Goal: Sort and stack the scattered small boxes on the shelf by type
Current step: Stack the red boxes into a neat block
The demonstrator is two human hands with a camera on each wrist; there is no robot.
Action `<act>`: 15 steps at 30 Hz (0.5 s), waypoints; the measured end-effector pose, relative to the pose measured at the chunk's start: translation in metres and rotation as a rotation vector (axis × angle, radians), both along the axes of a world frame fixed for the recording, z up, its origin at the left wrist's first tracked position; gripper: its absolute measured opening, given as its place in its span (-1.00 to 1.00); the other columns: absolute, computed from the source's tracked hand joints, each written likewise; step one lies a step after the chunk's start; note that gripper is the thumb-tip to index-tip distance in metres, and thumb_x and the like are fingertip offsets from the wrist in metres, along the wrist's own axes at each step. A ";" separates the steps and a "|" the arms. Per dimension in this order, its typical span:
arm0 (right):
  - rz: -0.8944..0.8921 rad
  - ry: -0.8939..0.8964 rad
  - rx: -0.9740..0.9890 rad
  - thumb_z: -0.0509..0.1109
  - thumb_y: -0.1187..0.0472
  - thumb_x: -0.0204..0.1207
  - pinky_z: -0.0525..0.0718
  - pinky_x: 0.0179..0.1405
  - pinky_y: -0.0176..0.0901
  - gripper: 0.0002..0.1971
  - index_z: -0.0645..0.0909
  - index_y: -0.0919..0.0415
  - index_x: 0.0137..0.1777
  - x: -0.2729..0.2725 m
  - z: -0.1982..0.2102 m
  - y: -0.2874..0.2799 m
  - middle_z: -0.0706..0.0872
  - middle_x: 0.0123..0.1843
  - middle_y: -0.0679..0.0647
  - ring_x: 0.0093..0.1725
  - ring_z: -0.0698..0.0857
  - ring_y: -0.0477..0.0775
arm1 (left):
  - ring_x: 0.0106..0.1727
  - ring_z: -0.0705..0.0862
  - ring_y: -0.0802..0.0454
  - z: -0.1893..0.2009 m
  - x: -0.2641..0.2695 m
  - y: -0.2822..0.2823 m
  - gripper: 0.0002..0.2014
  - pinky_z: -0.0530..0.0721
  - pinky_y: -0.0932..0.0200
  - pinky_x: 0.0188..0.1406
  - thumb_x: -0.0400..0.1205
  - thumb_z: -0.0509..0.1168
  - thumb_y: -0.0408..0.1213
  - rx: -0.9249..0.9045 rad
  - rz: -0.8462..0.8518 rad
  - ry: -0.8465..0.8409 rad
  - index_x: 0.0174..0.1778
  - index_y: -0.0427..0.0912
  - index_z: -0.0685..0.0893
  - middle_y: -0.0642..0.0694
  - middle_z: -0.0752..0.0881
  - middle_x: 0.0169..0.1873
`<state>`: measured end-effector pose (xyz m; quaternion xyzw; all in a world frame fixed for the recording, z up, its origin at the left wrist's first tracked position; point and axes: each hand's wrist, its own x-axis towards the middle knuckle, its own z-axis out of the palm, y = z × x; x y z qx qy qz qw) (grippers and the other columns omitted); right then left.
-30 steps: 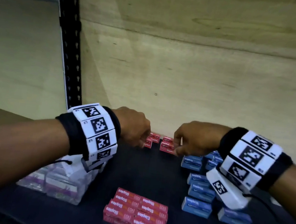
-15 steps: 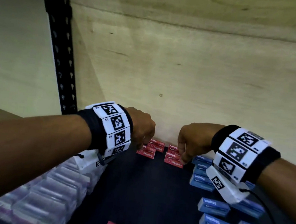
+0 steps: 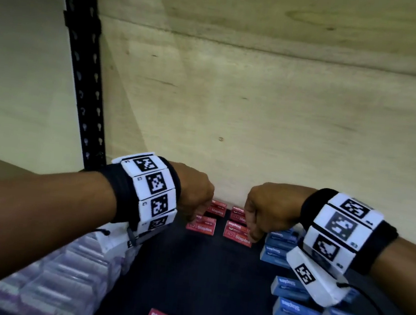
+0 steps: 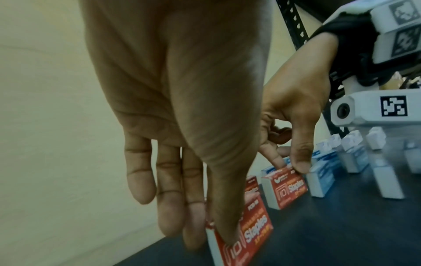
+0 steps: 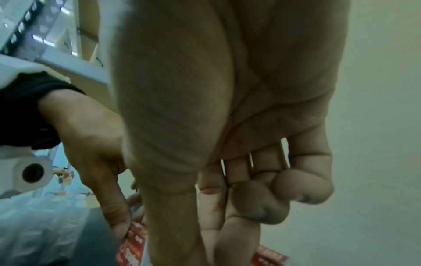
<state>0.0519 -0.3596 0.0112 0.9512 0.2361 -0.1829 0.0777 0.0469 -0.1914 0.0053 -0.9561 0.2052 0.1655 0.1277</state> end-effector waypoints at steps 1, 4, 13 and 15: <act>0.002 0.011 0.010 0.57 0.14 0.45 0.74 0.08 -0.10 -0.96 0.79 0.07 -0.17 -0.007 0.002 -0.001 0.85 -0.03 -0.08 -0.07 0.75 -0.09 | -0.24 0.61 0.16 0.000 -0.006 0.002 -0.79 0.59 0.22 -0.16 0.62 0.39 -0.32 -0.028 0.012 0.027 0.16 -0.12 0.74 0.03 0.75 -0.07; 0.011 0.052 0.040 0.54 0.18 0.46 0.73 0.07 -0.14 -0.88 0.73 0.01 -0.29 -0.027 0.004 -0.006 0.85 -0.03 -0.10 -0.07 0.75 -0.10 | -0.34 0.53 0.29 0.000 -0.024 0.007 -0.81 0.55 0.30 -0.25 0.60 0.40 -0.29 -0.076 0.024 0.074 0.11 -0.05 0.77 0.19 0.65 -0.29; 0.042 0.086 0.063 0.60 0.07 0.43 0.72 -0.04 -0.23 -0.87 0.83 0.05 -0.06 -0.087 -0.005 -0.003 0.83 -0.16 -0.17 -0.19 0.71 -0.19 | -0.32 0.56 0.31 -0.005 -0.081 0.016 -0.82 0.62 0.23 -0.06 0.57 0.44 -0.13 -0.082 -0.044 0.121 0.08 0.02 0.77 0.26 0.63 -0.35; 0.048 0.099 0.060 0.59 0.08 0.44 0.72 -0.08 -0.23 -0.88 0.83 0.05 -0.06 -0.096 -0.006 0.000 0.84 -0.12 -0.16 -0.19 0.71 -0.19 | -0.33 0.56 0.32 -0.005 -0.090 0.017 -0.83 0.62 0.27 -0.11 0.57 0.45 -0.12 -0.101 -0.038 0.140 0.06 0.03 0.78 0.27 0.63 -0.35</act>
